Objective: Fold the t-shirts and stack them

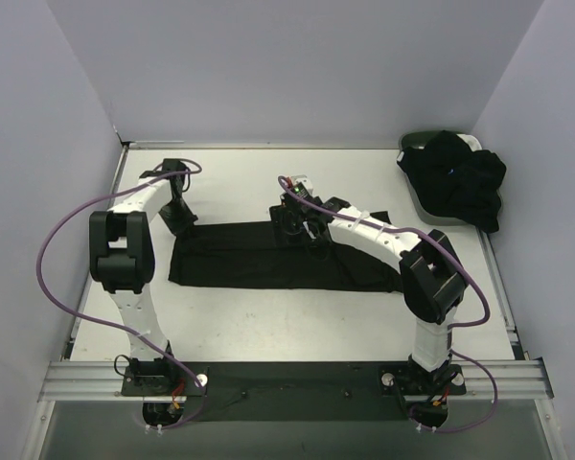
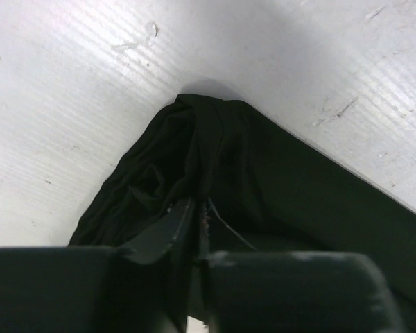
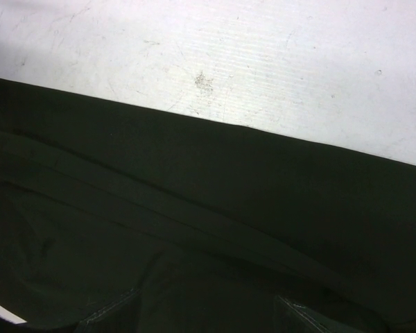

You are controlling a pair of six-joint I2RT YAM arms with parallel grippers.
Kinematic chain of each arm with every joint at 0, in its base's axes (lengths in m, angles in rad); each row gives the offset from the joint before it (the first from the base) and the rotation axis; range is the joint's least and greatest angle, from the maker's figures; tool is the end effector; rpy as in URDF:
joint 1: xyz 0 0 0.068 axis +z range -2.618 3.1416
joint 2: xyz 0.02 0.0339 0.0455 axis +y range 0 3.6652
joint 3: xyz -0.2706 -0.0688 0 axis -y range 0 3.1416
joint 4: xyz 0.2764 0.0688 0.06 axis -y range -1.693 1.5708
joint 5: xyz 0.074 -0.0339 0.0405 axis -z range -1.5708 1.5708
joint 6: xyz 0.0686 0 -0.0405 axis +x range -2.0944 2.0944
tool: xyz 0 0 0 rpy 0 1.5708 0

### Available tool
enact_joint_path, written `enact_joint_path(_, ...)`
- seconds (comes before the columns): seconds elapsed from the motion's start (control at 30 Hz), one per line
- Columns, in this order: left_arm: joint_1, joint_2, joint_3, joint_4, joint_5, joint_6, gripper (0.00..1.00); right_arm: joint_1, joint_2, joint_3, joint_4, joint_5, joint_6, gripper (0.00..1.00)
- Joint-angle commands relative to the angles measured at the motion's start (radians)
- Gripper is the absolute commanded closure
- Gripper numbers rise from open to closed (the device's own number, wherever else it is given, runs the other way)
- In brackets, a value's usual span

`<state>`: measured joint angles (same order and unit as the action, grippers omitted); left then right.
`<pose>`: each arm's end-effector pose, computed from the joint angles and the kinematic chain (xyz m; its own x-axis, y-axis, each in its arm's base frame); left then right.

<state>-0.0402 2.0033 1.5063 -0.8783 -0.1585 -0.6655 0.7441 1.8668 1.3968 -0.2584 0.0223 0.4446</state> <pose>0.4326 -0.0066 0.1411 -0.7766 -0.5790 -0.2484 -0.5981 0.8014 0.0018 0.3534 0.3233 0.2057 -0.7281 -0.0858 -0.6801 -0.3896 0.8681 0.3076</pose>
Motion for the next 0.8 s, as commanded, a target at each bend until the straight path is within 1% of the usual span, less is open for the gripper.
enact_joint_path(0.0,0.0,-0.074,-0.026,0.027,0.004,0.007,0.96,0.004,-0.003,-0.013,0.004,0.001,0.014,0.26)
enact_joint_path(0.07,0.0,-0.08,-0.032,0.025,0.004,0.006,1.0,0.008,-0.003,-0.015,0.004,0.002,0.014,0.26)
enact_joint_path(0.23,0.0,-0.119,-0.043,0.012,-0.004,0.009,1.0,0.011,-0.011,-0.025,0.004,0.004,0.014,0.26)
enact_joint_path(0.4,-0.001,-0.216,-0.06,-0.008,-0.012,0.018,1.0,0.023,-0.021,-0.027,-0.001,0.01,0.016,0.26)
enact_joint_path(0.47,0.0,-0.267,-0.089,-0.016,-0.019,0.023,1.0,0.032,-0.027,-0.028,-0.007,0.019,0.016,0.26)
enact_joint_path(0.53,-0.001,-0.303,-0.121,-0.021,-0.021,0.032,1.0,0.04,-0.031,-0.035,-0.008,0.025,0.017,0.26)
enact_joint_path(0.63,-0.003,-0.389,-0.213,-0.005,-0.016,0.037,1.0,0.049,-0.041,-0.045,-0.013,0.034,0.022,0.26)
enact_joint_path(0.67,-0.004,-0.435,-0.272,0.001,-0.016,0.037,1.0,0.052,-0.047,-0.048,-0.016,0.034,0.023,0.26)
enact_joint_path(0.77,-0.006,-0.507,-0.372,0.022,-0.024,0.041,1.0,0.064,-0.06,-0.053,-0.027,0.048,0.025,0.26)
